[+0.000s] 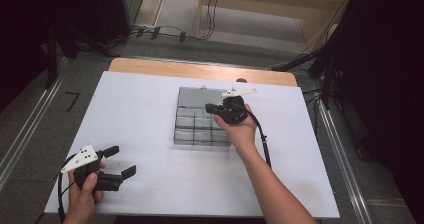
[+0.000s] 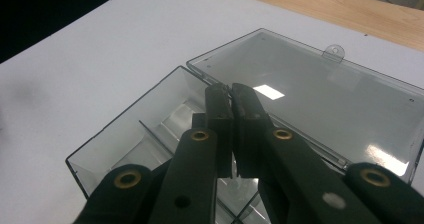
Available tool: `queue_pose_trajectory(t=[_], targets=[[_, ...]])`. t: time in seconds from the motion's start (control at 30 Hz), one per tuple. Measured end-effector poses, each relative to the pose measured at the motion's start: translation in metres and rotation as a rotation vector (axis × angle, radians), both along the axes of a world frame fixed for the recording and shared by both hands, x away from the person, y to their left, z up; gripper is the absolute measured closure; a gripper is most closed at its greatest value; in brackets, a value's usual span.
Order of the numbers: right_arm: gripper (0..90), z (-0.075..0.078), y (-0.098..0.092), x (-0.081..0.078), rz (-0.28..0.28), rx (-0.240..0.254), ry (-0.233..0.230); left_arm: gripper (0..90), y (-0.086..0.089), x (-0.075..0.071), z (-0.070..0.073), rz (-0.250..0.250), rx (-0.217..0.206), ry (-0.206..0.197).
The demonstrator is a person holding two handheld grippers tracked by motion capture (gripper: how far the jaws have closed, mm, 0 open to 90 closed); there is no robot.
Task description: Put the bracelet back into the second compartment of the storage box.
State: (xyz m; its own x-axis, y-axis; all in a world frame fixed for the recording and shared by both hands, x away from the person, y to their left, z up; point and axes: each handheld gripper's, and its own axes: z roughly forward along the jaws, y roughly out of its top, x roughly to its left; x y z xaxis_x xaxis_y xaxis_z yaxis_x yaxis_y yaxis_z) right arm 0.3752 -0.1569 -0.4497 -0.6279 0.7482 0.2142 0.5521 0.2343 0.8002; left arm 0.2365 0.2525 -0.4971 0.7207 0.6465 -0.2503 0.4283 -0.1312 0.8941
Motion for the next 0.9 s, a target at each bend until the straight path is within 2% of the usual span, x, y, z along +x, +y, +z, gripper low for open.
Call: queue_pose_trajectory(t=[0.4,0.67,0.9], targets=[[85.7,-0.012,0.011,0.001,0.007,-0.024,0.004,0.0,0.000,0.000,0.000,0.001,-0.001,0.000],[85.7,-0.024,0.020,-0.003,0.027,-0.031,0.025,0.0,0.000,0.000,0.000,0.001,0.001,0.000],[85.7,-0.026,0.021,-0.002,0.040,-0.042,0.046,0.0,0.000,0.000,0.000,0.002,0.006,0.000]])
